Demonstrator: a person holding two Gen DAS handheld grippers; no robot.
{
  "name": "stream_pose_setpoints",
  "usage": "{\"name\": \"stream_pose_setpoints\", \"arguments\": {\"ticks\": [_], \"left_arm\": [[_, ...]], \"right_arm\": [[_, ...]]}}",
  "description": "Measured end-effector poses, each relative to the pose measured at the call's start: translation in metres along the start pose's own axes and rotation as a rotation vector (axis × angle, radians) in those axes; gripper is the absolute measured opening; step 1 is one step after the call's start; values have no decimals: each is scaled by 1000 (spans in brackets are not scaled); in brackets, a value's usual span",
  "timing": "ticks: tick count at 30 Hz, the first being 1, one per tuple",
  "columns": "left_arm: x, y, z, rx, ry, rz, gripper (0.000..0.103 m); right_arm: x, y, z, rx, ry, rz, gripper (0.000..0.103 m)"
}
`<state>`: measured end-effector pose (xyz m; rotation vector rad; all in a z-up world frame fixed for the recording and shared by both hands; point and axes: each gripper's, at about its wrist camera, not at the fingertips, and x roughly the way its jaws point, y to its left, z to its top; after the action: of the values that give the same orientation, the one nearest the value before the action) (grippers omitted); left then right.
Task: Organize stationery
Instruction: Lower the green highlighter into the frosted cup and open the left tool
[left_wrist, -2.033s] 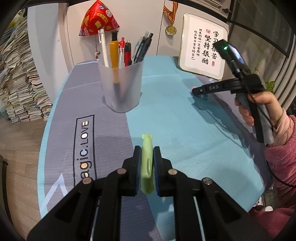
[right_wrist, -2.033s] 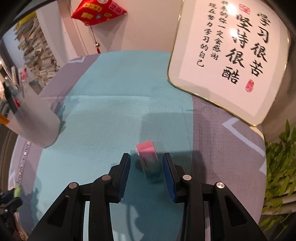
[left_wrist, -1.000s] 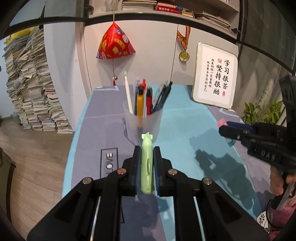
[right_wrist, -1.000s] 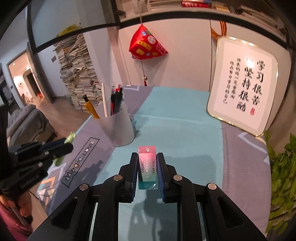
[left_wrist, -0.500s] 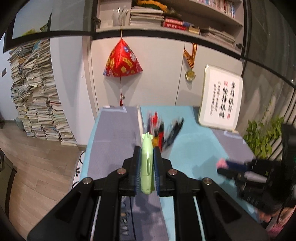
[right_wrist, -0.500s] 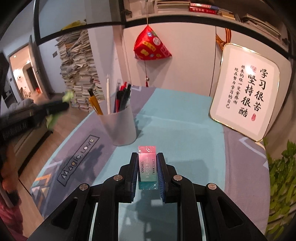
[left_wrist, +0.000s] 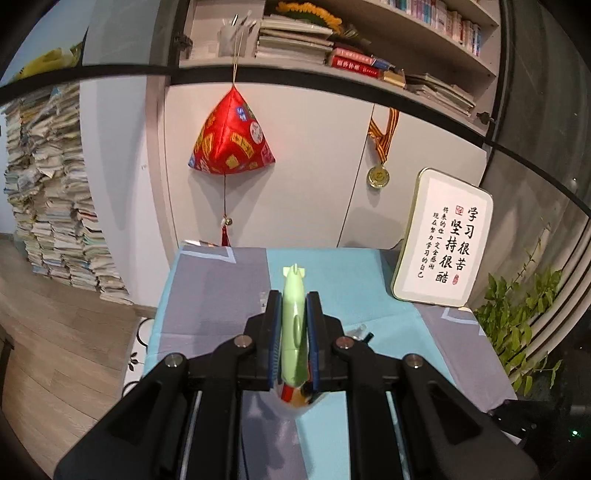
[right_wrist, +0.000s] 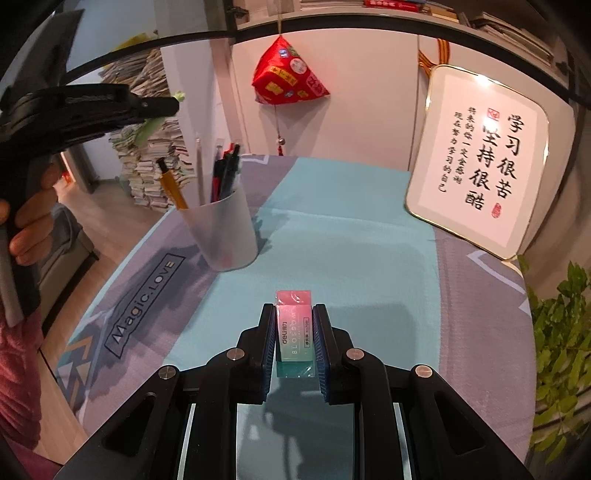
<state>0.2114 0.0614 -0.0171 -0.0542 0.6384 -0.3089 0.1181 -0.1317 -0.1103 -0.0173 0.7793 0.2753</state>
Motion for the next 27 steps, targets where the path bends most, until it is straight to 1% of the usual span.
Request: {"name": "stream_pose_setpoints", "arguments": {"ticks": [4,9,18,21,27], "left_arm": [[17,5,-5,-27,37,-10,11],[27,12,-15,-45,70,-21,11],[32,18,-19,-70,74,-58,11],[34,20,-19,-89,70,-78,11],[36,23,-21,-106,74,-94,11]], "right_arm": [[-1,-4,2,15,0,-9,21],[-1,-4,3,19,-3,-9,21],[-3,1,12,31,-22,3,21],[-2,3,12,30,-18,4,21],[-1,0,10,40,-8,-1,21]]}}
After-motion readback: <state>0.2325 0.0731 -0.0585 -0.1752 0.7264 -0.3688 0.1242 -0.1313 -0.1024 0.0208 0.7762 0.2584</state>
